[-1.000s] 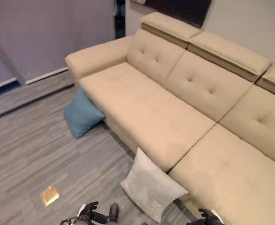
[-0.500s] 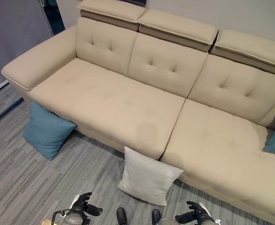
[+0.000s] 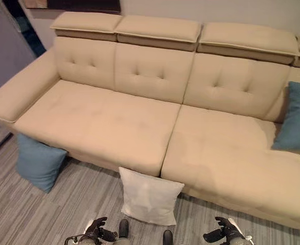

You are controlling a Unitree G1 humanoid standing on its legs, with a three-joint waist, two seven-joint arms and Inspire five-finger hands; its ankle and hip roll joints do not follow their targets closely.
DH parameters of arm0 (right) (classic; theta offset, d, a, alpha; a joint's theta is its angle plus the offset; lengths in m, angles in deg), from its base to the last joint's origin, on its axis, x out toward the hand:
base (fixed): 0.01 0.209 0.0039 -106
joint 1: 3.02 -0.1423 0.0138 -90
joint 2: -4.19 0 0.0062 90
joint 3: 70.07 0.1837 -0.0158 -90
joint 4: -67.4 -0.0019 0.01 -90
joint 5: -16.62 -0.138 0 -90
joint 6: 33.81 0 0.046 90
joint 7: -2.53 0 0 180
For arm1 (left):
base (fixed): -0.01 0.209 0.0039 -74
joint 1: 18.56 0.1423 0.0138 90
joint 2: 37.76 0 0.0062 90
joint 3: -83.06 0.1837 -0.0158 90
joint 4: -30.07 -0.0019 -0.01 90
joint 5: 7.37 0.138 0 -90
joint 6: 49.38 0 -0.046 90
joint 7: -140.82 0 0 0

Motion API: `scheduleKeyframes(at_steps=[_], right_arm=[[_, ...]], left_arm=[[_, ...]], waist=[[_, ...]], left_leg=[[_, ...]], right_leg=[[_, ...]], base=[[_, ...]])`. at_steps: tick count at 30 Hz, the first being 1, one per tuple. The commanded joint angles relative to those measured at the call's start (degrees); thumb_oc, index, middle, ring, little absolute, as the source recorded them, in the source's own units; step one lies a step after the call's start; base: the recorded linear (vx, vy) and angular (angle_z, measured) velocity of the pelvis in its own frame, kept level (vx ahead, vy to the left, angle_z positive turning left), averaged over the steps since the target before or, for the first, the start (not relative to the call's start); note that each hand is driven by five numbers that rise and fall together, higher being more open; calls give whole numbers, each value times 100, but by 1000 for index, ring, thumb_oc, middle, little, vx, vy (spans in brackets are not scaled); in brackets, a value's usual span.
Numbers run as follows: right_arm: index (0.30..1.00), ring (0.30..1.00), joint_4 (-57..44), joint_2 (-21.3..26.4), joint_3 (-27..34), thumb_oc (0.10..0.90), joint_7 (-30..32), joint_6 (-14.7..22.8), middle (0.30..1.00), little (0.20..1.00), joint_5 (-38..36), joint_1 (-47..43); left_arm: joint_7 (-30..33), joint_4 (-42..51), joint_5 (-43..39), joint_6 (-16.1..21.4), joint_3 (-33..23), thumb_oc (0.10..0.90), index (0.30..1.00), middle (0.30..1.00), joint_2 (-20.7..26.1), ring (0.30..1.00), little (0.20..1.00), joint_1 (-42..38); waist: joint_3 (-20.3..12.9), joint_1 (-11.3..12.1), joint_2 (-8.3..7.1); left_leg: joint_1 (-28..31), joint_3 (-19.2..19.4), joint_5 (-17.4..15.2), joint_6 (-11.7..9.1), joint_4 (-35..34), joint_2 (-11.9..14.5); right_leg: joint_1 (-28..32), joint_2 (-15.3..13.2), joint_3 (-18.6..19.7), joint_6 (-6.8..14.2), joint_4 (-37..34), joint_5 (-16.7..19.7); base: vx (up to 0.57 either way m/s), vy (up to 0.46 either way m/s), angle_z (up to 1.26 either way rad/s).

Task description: Pick up all the scattered cushions and arrange them neatly on the sofa.

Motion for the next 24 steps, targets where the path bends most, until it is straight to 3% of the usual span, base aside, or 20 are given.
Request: scheduleKeyframes(at_steps=[1, 7, 8, 9, 12, 15, 16, 18, 24], right_arm=[[900, 900, -304, -79, 13, 800, 194, 131, 900, 900, -92, -325], [900, 900, -545, -121, 6, 800, 376, 206, 900, 900, -311, -677], [900, 900, -745, -143, 50, 800, 455, 289, 900, 900, -519, -799], [900, 900, -788, -137, 84, 800, 477, 309, 900, 900, -601, -830], [900, 900, -983, -80, 232, 800, 629, 425, 900, 900, -959, -972], [900, 900, -1226, -14, 265, 800, 859, 493, 900, 900, -1270, -1364], [900, 900, -1518, -16, 296, 800, 1023, 576, 900, 900, -1481, -1675], [900, 900, -1932, -80, 357, 800, 1206, 795, 900, 900, -1839, -1994], [900, 900, -2072, -180, 178, 800, 1240, 1086, 900, 900, -2351, -2843]], left_arm=[[141, 28, -86, 132, -21, 800, 900, 900, 317, 900, 900, -234], [330, 248, -398, 260, -154, 800, 900, 900, 534, 900, 900, -458], [425, 452, -660, 348, -220, 800, 900, 900, 646, 900, 900, -568], [446, 517, -749, 382, -239, 800, 900, 900, 676, 900, 900, -619], [553, 860, -1025, 514, -189, 800, 900, 900, 742, 900, 900, -866], [753, 1169, -1464, 636, -171, 800, 900, 900, 793, 900, 900, -1237], [909, 1355, -1773, 715, -211, 800, 900, 900, 799, 900, 900, -1518], [1101, 1649, -2296, 883, -334, 800, 900, 900, 698, 900, 900, -1845], [1288, 1807, -2452, 895, -152, 800, 900, 900, 819, 900, 900, -2488]], waist=[[189, 156, -207], [461, 247, -231], [578, 340, -274], [594, 346, -281], [769, 322, -246], [804, 280, -131], [808, 238, -51], [746, 214, 44], [637, 216, 155]], left_leg=[[-91, 255, -755, 359, 556, -297], [-540, 614, -842, 483, 753, -322], [-782, 775, -867, 480, 857, -294], [-921, 784, -862, 476, 918, -301], [-1474, 721, -890, 468, 1312, -372], [-2539, 615, -1169, 465, 2154, -224], [-3338, 573, -1246, 483, 2706, -129], [-4393, 462, -1378, 505, 3469, -79], [-6432, 334, -1922, 673, 5391, -97]], right_leg=[[-578, -528, 270, 798, 795, -551], [-1403, -621, 341, 904, 1237, -375], [-1684, -754, -73, 934, 1306, -251], [-1761, -808, -215, 926, 1284, -229], [-2172, -835, -206, 847, 1348, -194], [-3215, -878, -229, 761, 1989, -338], [-3991, -911, -192, 708, 2480, -420], [-5023, -925, -80, 618, 3264, -624], [-7051, -893, 196, 364, 5322, -1259]], base=[[-92, 163, -52], [-152, 90, -48], [-164, -43, -76], [-213, -73, -75], [-139, -55, -1], [-138, -93, 30], [-225, -83, 30], [-173, -36, 17], [28, 28, -1]])
